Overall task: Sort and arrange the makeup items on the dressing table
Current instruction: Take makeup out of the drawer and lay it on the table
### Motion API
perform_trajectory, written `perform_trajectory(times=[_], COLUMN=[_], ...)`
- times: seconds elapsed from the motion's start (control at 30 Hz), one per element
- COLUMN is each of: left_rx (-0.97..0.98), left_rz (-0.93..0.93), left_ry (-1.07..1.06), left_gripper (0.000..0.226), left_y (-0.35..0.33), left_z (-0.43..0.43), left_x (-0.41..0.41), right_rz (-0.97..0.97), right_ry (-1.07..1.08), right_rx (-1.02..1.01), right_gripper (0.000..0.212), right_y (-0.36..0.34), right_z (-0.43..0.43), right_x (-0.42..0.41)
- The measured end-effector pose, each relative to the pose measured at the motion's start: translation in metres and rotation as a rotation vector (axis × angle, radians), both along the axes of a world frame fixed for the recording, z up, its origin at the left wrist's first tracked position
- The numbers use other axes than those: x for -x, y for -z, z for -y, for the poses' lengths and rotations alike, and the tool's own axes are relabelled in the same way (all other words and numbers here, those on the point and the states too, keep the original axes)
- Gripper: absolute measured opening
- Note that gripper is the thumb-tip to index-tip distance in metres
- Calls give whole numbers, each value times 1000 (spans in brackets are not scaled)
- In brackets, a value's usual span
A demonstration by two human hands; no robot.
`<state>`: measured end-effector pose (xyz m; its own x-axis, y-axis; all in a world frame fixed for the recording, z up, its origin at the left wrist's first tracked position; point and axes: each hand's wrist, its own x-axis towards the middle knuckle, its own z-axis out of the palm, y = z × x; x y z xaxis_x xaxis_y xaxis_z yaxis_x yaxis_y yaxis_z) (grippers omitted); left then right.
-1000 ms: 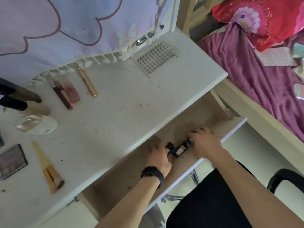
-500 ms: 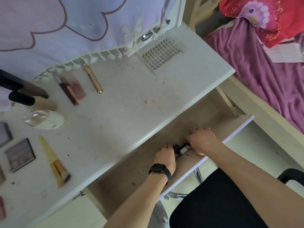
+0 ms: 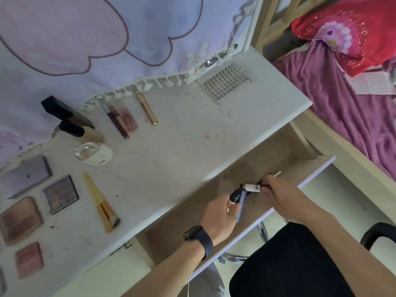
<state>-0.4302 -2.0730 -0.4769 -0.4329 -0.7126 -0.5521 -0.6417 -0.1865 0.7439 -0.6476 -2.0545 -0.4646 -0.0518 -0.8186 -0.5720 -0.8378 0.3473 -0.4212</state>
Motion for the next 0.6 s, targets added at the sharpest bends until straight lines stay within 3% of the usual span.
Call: perform_trajectory(times=[0.17,0.27,0.43,0.6], left_rx=[-107,-110,-162,-17], left_rz=[-241,-305,-317,-197], left_ry=[-327,-532,-782,-878], left_gripper=[13,9,9,4], left_y=[-42,-56,-64,-70], left_z=[15,34,64,118], left_x=[-24,-43,-76,-97], right_rz=[451,602,695,617], right_ry=[524,727,800,719], right_rx=[66,103,199,305], right_gripper=[11,14,13,6], right_y=[-40,-48,-47,-42], right_z=[-32,-36,-8,60], right_x=[-40,-74,-121,-144])
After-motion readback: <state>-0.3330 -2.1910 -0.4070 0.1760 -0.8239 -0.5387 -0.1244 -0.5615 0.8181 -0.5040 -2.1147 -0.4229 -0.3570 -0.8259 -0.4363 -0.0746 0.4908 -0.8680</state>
